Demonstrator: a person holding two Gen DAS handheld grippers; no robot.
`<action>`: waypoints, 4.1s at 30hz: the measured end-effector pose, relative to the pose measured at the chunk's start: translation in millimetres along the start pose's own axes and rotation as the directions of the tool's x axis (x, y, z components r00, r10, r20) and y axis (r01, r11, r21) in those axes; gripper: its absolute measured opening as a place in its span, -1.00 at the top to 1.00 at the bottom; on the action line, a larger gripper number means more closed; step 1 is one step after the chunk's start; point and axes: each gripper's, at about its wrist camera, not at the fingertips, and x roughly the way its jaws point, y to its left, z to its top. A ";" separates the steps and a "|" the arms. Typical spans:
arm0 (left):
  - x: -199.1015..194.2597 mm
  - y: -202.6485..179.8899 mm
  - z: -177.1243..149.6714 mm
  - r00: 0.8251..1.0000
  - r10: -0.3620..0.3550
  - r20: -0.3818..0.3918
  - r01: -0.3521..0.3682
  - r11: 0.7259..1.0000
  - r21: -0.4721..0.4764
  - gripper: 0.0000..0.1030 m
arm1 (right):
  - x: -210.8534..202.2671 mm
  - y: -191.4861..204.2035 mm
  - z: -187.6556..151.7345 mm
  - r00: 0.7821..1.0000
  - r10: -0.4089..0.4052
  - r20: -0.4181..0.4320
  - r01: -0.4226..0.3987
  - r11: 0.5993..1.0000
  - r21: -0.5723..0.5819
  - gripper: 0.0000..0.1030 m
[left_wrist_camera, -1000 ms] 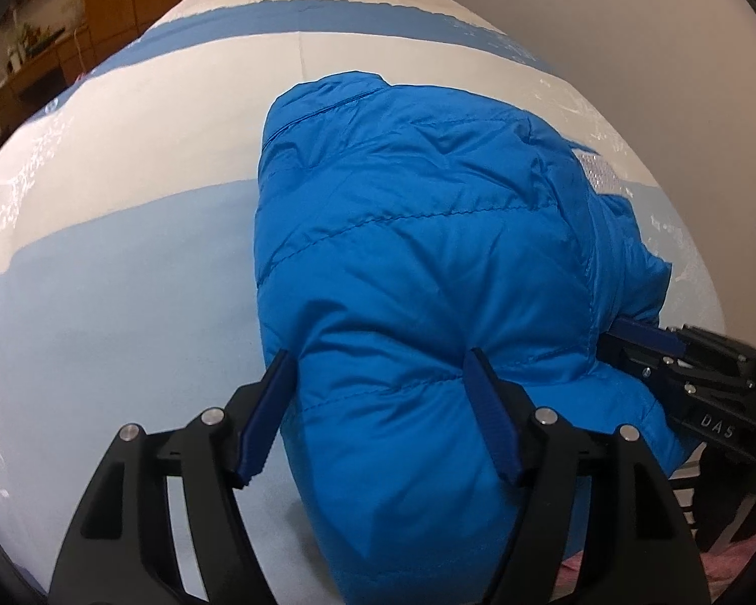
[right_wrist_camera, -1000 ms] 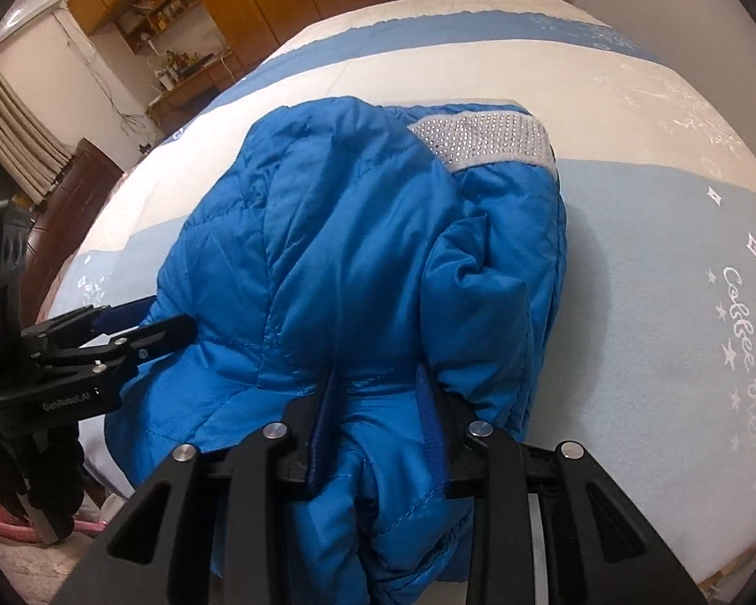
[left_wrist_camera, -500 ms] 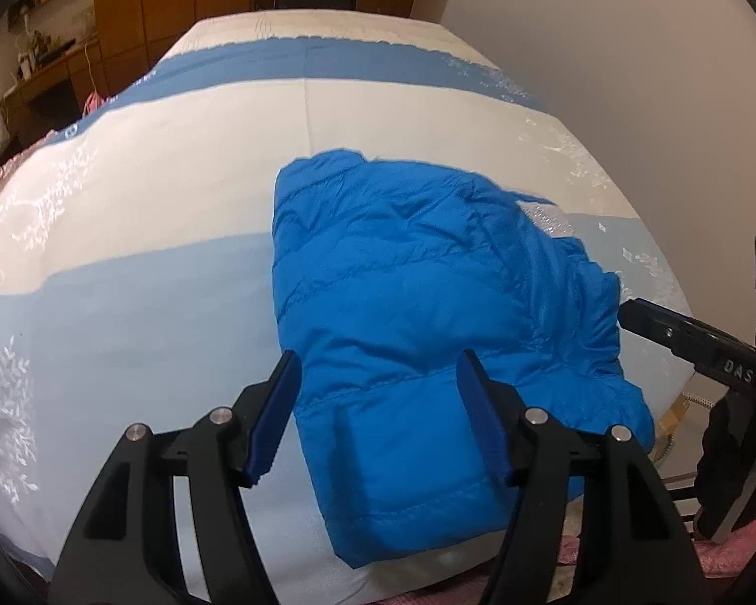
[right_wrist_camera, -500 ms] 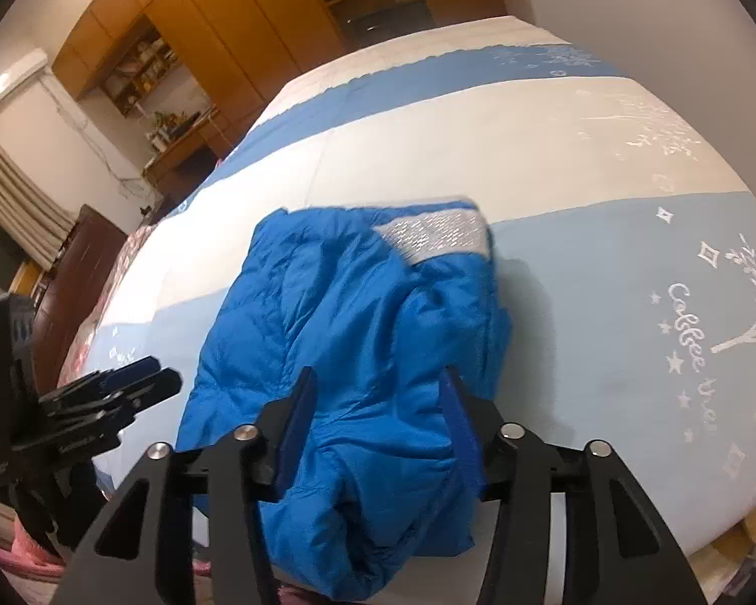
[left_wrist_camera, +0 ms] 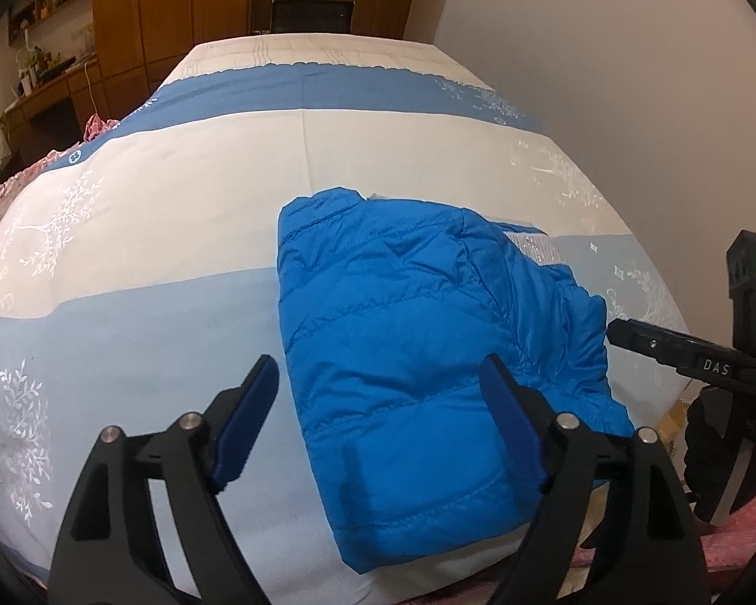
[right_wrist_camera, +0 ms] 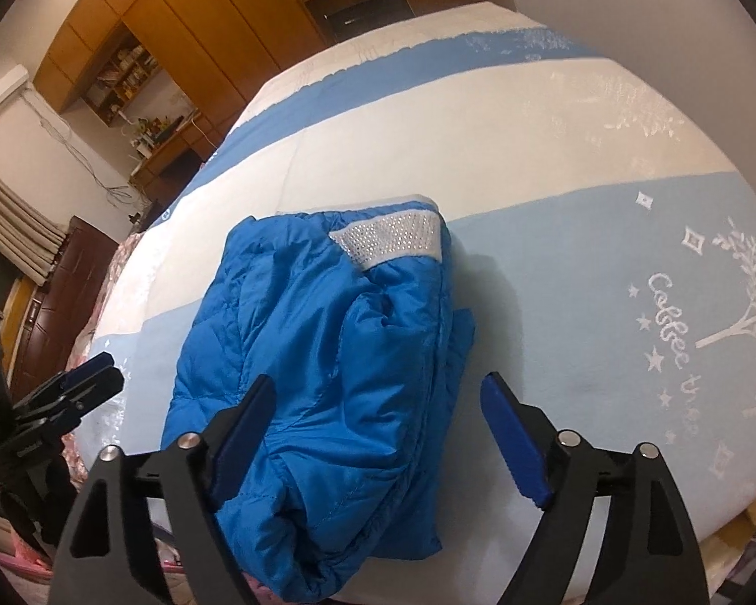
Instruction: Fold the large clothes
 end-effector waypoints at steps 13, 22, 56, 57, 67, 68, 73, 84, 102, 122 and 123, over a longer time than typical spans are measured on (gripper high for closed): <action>27.6 23.8 4.4 0.998 -0.030 -0.062 0.029 0.999 -0.024 -0.74 | 34.9 -25.0 4.6 0.991 0.113 -0.072 -0.106 0.990 0.092 -0.72; 64.5 49.4 1.4 0.978 -0.135 -0.160 0.123 0.989 -0.086 -0.74 | 64.0 -28.1 3.7 0.979 0.150 -0.139 -0.136 0.985 0.106 -0.73; 115.0 70.1 -0.2 0.847 -0.510 -0.149 0.486 0.857 -0.170 -0.39 | 104.1 -56.2 7.9 0.872 0.477 -0.114 -0.435 0.860 0.267 -0.07; 111.9 72.1 1.9 0.842 -0.520 -0.144 0.495 0.851 -0.176 -0.38 | 99.3 -53.5 9.0 0.869 0.483 -0.107 -0.444 0.857 0.263 -0.03; 58.9 93.5 33.7 0.863 -0.504 -0.037 0.499 0.861 -0.104 -0.35 | 67.2 -5.6 49.7 0.865 0.499 -0.053 -0.487 0.860 0.153 0.00; 53.3 99.1 37.7 0.867 -0.499 -0.023 0.494 0.864 -0.098 -0.36 | 66.8 1.8 57.7 0.864 0.501 -0.052 -0.491 0.860 0.139 0.00; 40.9 131.2 57.9 0.881 -0.472 0.027 0.472 0.875 -0.103 -0.37 | 73.0 31.9 86.8 0.864 0.500 -0.065 -0.495 0.865 0.077 0.00; 70.3 217.5 91.0 0.919 -0.392 0.046 0.393 0.903 -0.174 -0.37 | 146.4 73.7 133.2 0.852 0.495 -0.169 -0.495 0.868 0.046 0.00; 162.4 263.7 92.8 0.929 -0.368 -0.042 0.342 0.896 -0.283 -0.63 | 243.1 54.5 143.7 0.867 0.419 -0.269 -0.392 0.908 0.148 -0.20; 106.2 224.9 49.0 0.978 -0.191 -0.087 0.168 0.960 -0.222 -0.67 | 131.3 112.0 94.4 0.970 0.085 -0.229 -0.120 0.982 -0.143 -0.41; 109.7 222.4 43.9 0.977 -0.192 -0.093 0.168 0.961 -0.219 -0.67 | 135.1 107.7 91.6 0.968 0.087 -0.234 -0.120 0.985 -0.128 -0.41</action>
